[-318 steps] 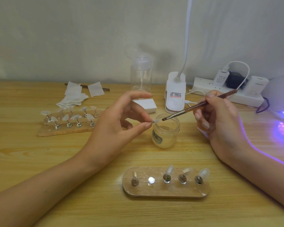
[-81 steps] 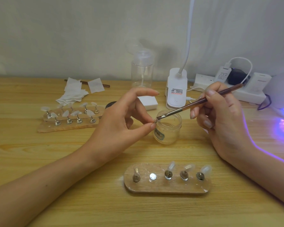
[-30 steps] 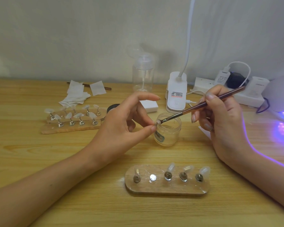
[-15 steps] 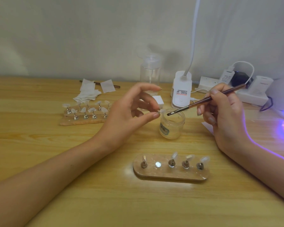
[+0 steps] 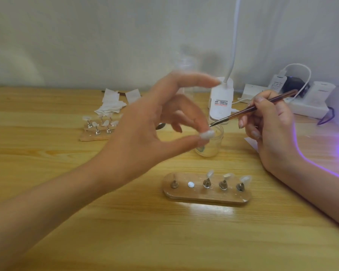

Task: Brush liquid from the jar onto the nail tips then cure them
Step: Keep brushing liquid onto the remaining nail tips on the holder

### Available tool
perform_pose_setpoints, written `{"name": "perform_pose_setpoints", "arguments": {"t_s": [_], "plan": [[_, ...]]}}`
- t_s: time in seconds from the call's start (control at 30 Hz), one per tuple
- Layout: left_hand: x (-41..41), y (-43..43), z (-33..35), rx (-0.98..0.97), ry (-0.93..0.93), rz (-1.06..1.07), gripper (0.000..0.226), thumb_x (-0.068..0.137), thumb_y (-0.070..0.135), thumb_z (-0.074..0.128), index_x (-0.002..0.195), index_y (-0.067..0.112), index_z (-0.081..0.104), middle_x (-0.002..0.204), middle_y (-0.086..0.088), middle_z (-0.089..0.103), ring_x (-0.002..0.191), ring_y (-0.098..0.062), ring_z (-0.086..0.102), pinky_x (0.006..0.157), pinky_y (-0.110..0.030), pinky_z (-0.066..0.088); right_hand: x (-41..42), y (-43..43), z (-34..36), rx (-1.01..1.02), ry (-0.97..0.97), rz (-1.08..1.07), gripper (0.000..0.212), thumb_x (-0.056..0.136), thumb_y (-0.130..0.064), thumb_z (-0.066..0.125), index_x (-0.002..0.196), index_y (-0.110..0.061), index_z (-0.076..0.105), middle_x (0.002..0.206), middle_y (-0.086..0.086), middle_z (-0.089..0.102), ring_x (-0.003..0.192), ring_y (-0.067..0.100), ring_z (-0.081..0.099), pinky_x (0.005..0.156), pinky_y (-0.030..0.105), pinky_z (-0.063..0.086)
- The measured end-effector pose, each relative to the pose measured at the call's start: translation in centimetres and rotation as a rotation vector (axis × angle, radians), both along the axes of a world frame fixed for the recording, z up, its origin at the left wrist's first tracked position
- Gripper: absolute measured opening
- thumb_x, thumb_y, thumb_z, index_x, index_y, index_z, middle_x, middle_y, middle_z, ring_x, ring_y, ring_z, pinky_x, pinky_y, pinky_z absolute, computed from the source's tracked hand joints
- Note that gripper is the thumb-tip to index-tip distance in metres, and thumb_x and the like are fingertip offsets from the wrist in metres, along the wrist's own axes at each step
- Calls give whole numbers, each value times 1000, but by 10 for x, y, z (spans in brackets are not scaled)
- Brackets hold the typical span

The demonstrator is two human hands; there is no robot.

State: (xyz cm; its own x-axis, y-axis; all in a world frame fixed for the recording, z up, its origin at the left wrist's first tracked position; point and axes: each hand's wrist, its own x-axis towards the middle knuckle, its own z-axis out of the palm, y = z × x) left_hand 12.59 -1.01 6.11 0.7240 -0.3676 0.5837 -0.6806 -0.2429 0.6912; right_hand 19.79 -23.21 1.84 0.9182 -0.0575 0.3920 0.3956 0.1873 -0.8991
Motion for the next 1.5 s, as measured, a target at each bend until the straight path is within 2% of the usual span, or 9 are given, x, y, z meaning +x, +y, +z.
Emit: {"name": "perform_pose_setpoints", "arguments": {"t_s": [0.17, 0.23, 0.33, 0.63, 0.8, 1.1, 1.3, 1.43, 1.5], "plan": [[-20, 1, -34, 90, 65, 3, 56, 86, 22, 76, 135, 27, 51, 87, 17, 70, 113, -10, 66, 96, -17, 43, -1, 0, 1, 9, 2, 12, 28, 104, -8, 36, 79, -18, 45, 53, 3, 59, 36, 11, 28, 39, 17, 25], [-24, 3, -42, 108, 94, -4, 57, 86, 18, 79, 135, 29, 51, 87, 16, 69, 117, -9, 64, 98, -15, 42, -1, 0, 1, 11, 7, 6, 28, 104, -8, 36, 79, -18, 45, 54, 3, 59, 36, 11, 28, 39, 17, 26], [-26, 5, -48, 127, 141, 4, 59, 84, 12, 77, 133, 32, 52, 87, 14, 69, 119, -9, 61, 94, -18, 46, -2, 1, 1, 7, 13, 4, 28, 104, -8, 36, 79, -17, 45, 53, 3, 59, 37, 11, 28, 39, 18, 25], [-24, 3, -49, 150, 233, 10, 61, 85, 12, 77, 134, 35, 50, 88, 14, 69, 112, -7, 63, 93, -5, 36, -1, 0, 0, 3, 20, 10, 27, 104, -9, 36, 79, -16, 44, 53, 3, 58, 37, 11, 28, 40, 18, 25], [-23, 2, -48, 123, 290, 12, 58, 83, 18, 74, 130, 41, 50, 88, 13, 69, 108, -13, 63, 84, -10, 45, -1, 0, 0, -7, 22, 2, 27, 104, -9, 36, 79, -16, 44, 53, 2, 59, 37, 11, 27, 41, 22, 22], [-20, 3, -50, 164, 333, 13, 61, 85, 15, 76, 131, 44, 49, 89, 14, 68, 109, -9, 63, 86, -10, 41, -1, 1, 0, 4, 36, 6, 29, 104, -10, 37, 78, -18, 46, 53, 3, 58, 37, 12, 26, 43, 28, 17], [-19, 3, -53, 177, 315, 31, 61, 86, 11, 77, 132, 39, 50, 87, 12, 67, 88, -12, 66, 80, -8, 42, -2, 0, 1, 5, 26, 14, 28, 104, -9, 36, 78, -17, 45, 53, 3, 58, 37, 11, 28, 40, 20, 23], [-20, 2, -53, 192, 321, 49, 61, 86, 9, 77, 132, 38, 50, 86, 11, 66, 87, -13, 65, 77, -10, 43, -1, 0, 0, 6, 25, 13, 27, 104, -9, 36, 79, -16, 44, 53, 3, 58, 37, 11, 28, 41, 22, 22], [-21, 1, -51, 236, 303, 69, 63, 85, 14, 77, 134, 40, 46, 91, 14, 67, 92, -6, 65, 80, -9, 41, -1, 0, 0, 17, 28, 15, 27, 104, -9, 37, 79, -16, 44, 53, 3, 58, 37, 11, 29, 40, 21, 23]]}}
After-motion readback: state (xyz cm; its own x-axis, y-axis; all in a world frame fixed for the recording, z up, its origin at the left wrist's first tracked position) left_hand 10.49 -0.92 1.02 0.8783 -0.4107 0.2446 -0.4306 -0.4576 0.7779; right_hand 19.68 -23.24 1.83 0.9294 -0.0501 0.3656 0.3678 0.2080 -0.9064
